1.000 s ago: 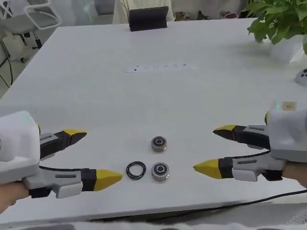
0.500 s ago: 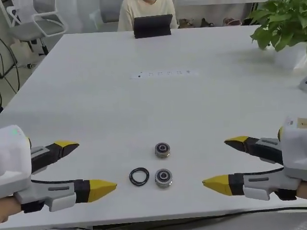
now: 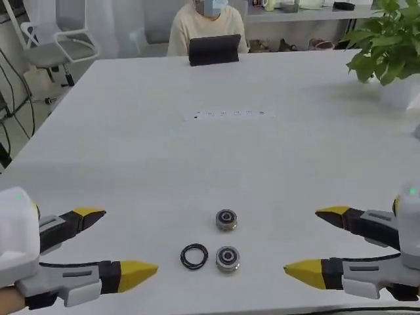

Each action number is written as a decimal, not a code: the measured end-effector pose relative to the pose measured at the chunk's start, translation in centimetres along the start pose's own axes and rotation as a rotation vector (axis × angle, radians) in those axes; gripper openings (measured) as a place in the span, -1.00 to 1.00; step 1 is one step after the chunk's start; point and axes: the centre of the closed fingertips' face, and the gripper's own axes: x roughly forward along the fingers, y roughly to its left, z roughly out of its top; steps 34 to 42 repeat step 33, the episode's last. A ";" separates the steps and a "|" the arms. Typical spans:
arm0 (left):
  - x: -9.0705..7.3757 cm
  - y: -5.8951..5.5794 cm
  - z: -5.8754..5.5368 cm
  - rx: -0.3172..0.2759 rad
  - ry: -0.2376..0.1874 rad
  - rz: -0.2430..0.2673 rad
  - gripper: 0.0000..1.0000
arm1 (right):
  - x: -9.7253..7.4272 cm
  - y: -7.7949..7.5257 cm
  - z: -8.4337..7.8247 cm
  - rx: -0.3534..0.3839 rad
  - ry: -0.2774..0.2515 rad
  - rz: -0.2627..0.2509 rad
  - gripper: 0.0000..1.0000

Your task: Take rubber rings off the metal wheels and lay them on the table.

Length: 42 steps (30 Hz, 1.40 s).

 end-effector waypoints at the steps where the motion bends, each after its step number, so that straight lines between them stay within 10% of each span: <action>1: 0.0 0.0 0.0 -0.001 0.001 0.000 0.66 | -0.1 0.0 0.1 0.003 -0.003 -0.002 0.45; 42: -0.3 -0.3 -0.3 -0.024 -0.009 0.012 0.63 | -1.2 -0.5 -0.3 0.027 -0.019 -0.037 0.42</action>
